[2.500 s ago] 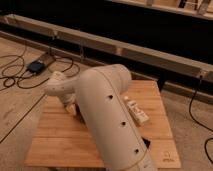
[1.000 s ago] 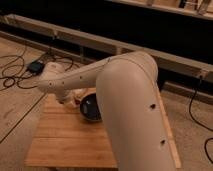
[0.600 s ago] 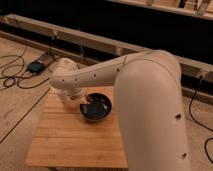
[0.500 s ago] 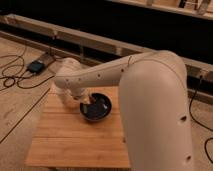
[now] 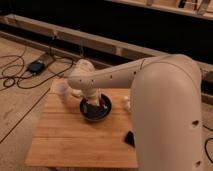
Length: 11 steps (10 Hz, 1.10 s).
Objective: Place the pepper in the ceramic bowl
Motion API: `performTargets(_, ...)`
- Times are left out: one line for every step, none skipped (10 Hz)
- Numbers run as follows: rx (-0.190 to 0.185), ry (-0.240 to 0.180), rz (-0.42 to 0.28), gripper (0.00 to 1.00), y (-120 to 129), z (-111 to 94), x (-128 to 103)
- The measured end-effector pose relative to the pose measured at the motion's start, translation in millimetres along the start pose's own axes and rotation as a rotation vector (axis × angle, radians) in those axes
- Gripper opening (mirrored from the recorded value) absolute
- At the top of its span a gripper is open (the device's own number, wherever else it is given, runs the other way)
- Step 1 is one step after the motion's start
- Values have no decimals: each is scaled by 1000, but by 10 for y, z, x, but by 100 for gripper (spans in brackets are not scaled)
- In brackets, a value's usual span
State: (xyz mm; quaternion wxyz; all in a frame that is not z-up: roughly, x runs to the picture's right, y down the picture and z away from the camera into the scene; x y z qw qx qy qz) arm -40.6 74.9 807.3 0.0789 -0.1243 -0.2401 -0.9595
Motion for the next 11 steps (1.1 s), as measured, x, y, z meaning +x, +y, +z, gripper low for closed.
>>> performTargets(0, 2, -4, 77, 3, 28, 9)
performTargets(-1, 2, -6, 80, 14, 42, 6)
performTargets(-4, 1, -10, 80, 24, 49, 3)
performTargets(-7, 2, -17, 80, 27, 44, 16)
performTargets(-10, 5, -21, 80, 26, 27, 36)
performTargets(-10, 5, -21, 80, 26, 29, 34)
performTargets(-10, 4, -21, 80, 27, 30, 32)
performTargets(-10, 4, -21, 80, 27, 30, 32)
performTargets(-10, 4, -21, 80, 26, 32, 31)
performTargets(-10, 4, -21, 80, 27, 31, 30)
performTargets(-9, 4, -21, 80, 27, 32, 29)
